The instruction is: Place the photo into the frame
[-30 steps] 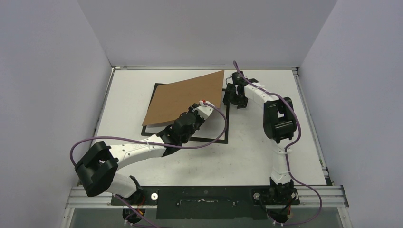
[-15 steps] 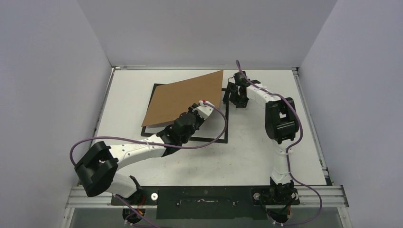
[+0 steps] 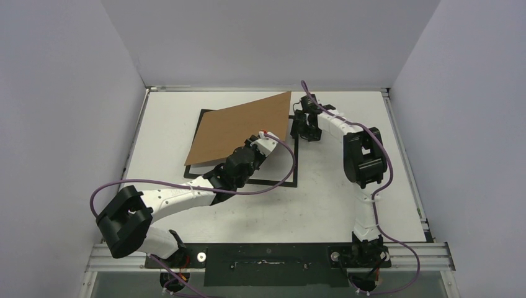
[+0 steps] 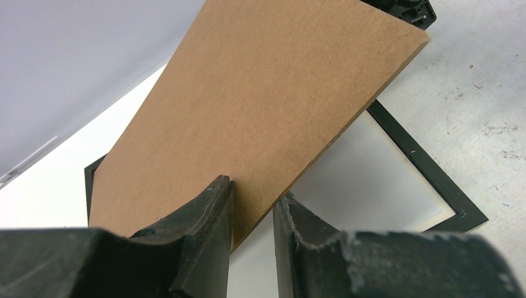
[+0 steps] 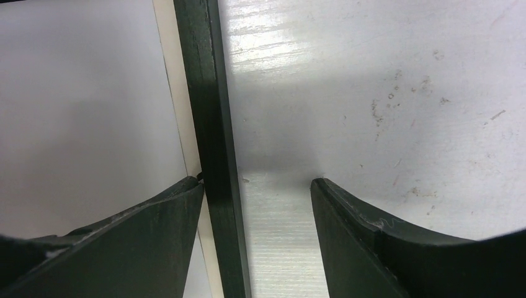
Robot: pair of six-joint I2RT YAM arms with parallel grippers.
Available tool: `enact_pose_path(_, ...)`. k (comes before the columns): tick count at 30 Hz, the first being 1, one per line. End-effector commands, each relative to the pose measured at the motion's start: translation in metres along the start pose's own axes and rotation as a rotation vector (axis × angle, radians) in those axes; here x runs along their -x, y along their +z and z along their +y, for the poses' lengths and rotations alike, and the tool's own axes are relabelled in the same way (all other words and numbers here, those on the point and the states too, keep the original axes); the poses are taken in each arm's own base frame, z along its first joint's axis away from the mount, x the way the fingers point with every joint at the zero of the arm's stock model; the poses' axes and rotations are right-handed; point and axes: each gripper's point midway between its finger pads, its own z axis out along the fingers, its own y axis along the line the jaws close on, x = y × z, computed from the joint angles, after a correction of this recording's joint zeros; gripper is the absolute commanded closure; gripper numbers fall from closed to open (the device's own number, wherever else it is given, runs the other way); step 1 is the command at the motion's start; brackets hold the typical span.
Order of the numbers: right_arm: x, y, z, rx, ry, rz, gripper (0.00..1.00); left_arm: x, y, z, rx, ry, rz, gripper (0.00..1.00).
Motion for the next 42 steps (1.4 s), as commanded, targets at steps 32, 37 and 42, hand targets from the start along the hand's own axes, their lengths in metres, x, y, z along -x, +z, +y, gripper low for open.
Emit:
enact_pose_path(32, 0.008, 0.007, 0.006, -0.01, -0.009, -0.028, 0.66, 0.005, -0.006, 0.007, 0.028, -0.117, -0.013, 0.84)
enact_pose_path(37, 0.014, 0.002, 0.009, 0.003, 0.016, -0.042, 0.79, 0.005, -0.006, 0.007, 0.029, -0.117, -0.012, 0.84)
enact_pose_path(42, 0.022, -0.005, 0.014, 0.044, 0.054, -0.048, 0.96, 0.006, -0.007, 0.007, 0.028, -0.119, -0.015, 0.84)
